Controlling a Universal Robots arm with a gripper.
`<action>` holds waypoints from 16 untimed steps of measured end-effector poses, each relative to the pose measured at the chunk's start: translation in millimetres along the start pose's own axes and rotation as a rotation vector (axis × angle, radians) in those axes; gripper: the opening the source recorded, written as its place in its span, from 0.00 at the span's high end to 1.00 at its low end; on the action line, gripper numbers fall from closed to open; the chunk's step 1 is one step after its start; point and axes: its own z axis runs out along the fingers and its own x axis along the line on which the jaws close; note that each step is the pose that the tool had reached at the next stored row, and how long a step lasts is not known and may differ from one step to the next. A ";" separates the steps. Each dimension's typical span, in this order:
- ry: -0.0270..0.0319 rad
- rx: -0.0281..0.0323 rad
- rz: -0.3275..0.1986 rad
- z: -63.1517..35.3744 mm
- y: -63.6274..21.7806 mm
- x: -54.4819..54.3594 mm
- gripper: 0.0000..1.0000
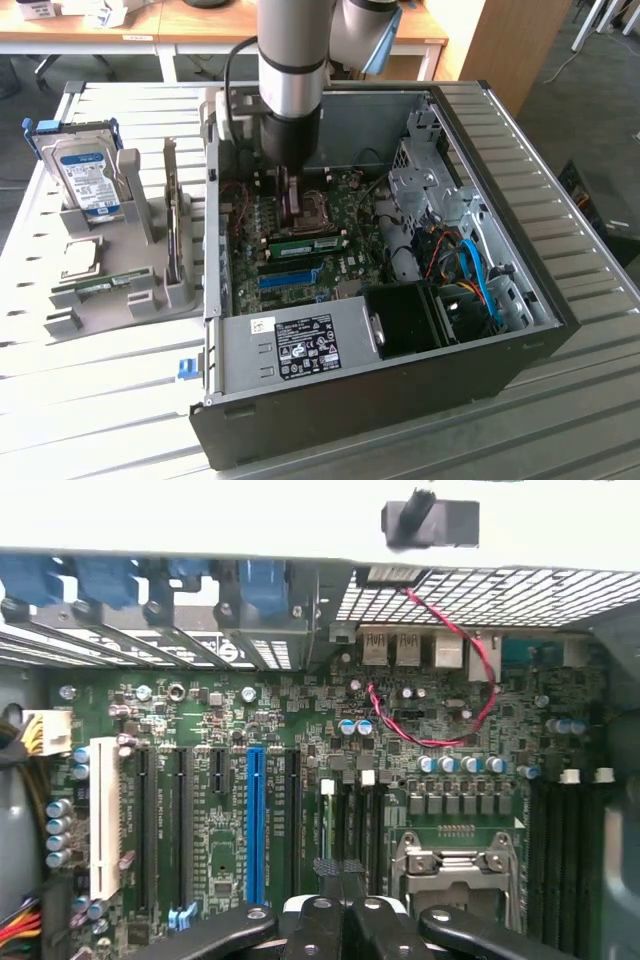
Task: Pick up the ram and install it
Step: 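Press down the ram until it locks into place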
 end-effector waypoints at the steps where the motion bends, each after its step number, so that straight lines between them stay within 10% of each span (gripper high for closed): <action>1: 0.0000 0.0000 0.000 -2.6 0.0 -0.1 0.89; 16: 0.0001 0.0000 0.000 -42.9 -0.4 -1.9 0.89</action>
